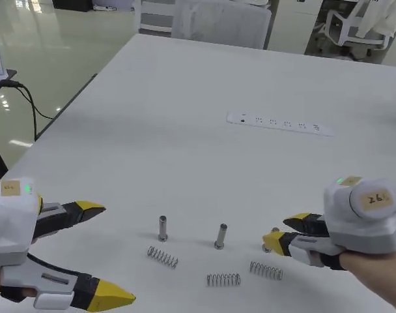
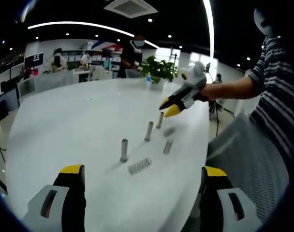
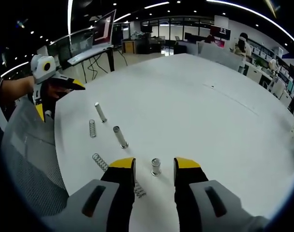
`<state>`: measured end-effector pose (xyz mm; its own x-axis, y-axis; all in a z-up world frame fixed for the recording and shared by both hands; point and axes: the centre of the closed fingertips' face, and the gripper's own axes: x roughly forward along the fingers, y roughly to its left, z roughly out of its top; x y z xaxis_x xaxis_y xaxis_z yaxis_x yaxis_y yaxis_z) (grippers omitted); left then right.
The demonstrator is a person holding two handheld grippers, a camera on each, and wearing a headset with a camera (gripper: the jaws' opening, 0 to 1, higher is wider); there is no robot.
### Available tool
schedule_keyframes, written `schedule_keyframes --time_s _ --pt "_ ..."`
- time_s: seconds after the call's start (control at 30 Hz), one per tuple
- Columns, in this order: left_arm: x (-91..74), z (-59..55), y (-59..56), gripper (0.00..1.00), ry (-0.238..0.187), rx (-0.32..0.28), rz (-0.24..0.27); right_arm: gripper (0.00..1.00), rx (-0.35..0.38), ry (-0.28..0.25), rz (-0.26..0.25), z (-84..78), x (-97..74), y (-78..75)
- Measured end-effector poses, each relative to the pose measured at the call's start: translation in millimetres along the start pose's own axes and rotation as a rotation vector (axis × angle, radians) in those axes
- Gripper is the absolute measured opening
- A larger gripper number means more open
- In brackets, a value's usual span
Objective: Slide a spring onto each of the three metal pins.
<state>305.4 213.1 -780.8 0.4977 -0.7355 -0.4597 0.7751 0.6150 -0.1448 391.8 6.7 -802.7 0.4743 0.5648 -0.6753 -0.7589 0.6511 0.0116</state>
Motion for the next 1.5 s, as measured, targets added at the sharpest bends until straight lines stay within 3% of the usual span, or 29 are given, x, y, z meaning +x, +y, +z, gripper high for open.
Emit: schedule_keyframes --time_s 0.33,0.73,1.5 --pt "-1.2 -2.8 0.9 0.97 0.001 -0.006 0.005 0.33 -0.074 0.011 0.004 -1.5 -13.5 0.4" --pt "0.1 5.0 0.8 0.98 -0.027 -0.001 0.007 0.34 -0.181 0.062 0.021 -10.9 -23.2 0.5" --pt "-4.1 10.5 0.0 0.97 -0.046 0.002 0.015 0.29 -0.407 0.17 0.128 -37.3 -13.5 27.3"
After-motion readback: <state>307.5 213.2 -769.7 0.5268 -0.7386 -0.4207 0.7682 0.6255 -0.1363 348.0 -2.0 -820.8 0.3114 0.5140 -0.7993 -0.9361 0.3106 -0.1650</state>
